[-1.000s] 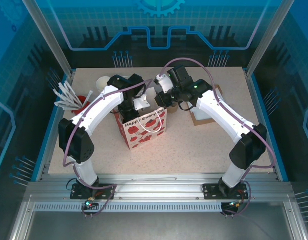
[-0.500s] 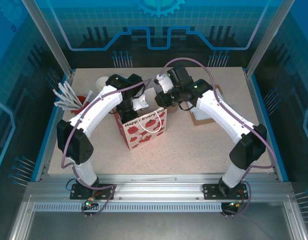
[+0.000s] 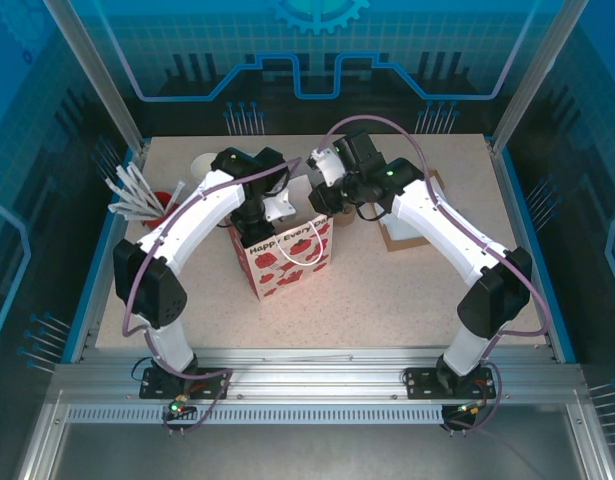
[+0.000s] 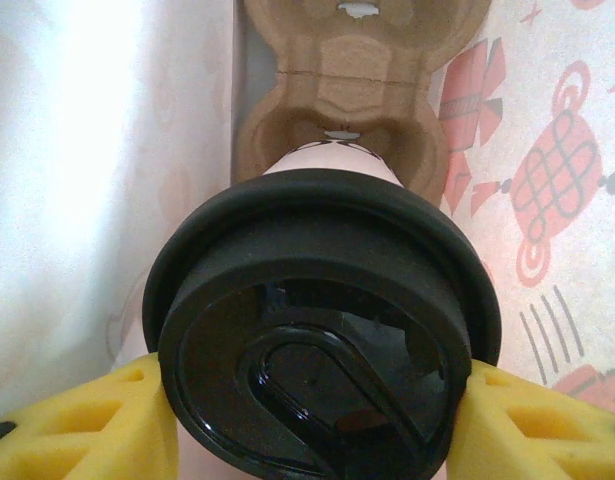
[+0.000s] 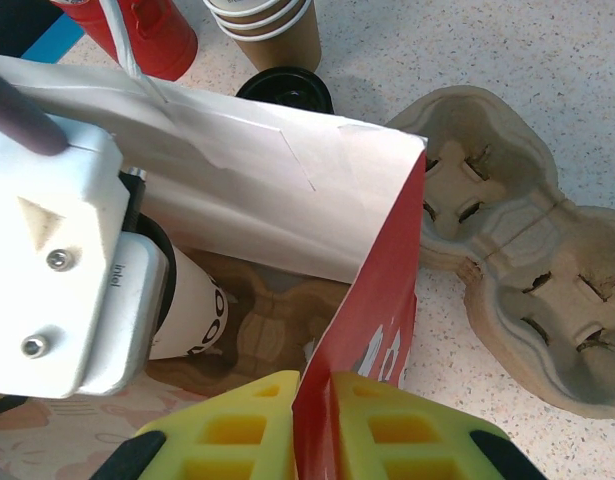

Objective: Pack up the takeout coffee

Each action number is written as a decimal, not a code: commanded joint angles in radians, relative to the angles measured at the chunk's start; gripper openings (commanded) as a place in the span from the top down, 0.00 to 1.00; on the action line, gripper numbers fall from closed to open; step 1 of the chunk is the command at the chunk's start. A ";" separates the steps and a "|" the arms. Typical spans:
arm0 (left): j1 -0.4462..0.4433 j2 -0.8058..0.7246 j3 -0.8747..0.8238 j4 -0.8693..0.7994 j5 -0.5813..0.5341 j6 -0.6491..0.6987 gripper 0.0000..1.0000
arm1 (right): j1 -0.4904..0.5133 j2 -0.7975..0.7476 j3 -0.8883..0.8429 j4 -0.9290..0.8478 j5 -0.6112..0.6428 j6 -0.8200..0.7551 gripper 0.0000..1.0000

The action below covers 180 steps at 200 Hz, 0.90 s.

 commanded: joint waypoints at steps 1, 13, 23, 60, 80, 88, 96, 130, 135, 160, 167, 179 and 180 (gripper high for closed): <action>-0.004 0.021 -0.015 0.009 -0.003 0.002 0.53 | 0.008 0.014 0.024 -0.026 -0.013 -0.016 0.82; -0.004 0.029 -0.016 0.012 -0.006 0.005 0.53 | 0.008 0.013 0.023 -0.025 -0.013 -0.015 0.82; -0.003 0.034 -0.016 0.018 -0.008 0.005 0.53 | 0.008 0.012 0.023 -0.025 -0.013 -0.015 0.82; -0.004 0.039 -0.034 0.045 -0.007 0.010 0.53 | 0.008 0.012 0.024 -0.026 -0.014 -0.015 0.82; -0.004 0.039 -0.047 0.059 -0.001 0.010 0.53 | 0.008 0.011 0.020 -0.025 -0.013 -0.016 0.82; -0.004 0.038 -0.054 0.065 -0.001 0.011 0.53 | 0.008 0.012 0.018 -0.023 -0.014 -0.014 0.82; -0.004 0.036 -0.062 0.067 0.001 0.013 0.52 | 0.008 0.011 0.017 -0.022 -0.016 -0.013 0.82; -0.004 0.038 -0.082 0.083 0.012 0.028 0.52 | 0.008 0.013 0.014 -0.019 -0.015 -0.013 0.82; -0.004 0.037 -0.083 0.086 0.013 0.028 0.52 | 0.008 0.013 0.013 -0.019 -0.012 -0.014 0.82; -0.004 0.043 -0.090 0.087 0.020 0.031 0.52 | 0.008 0.014 0.012 -0.019 -0.013 -0.014 0.82; -0.003 0.044 -0.092 0.089 0.018 0.030 0.52 | 0.006 0.014 0.012 -0.019 -0.014 -0.014 0.82; -0.003 0.047 -0.093 0.091 0.021 0.029 0.52 | 0.007 0.015 0.013 -0.017 -0.016 -0.014 0.82; -0.003 0.047 -0.093 0.090 0.021 0.029 0.52 | 0.007 0.015 0.013 -0.017 -0.016 -0.014 0.82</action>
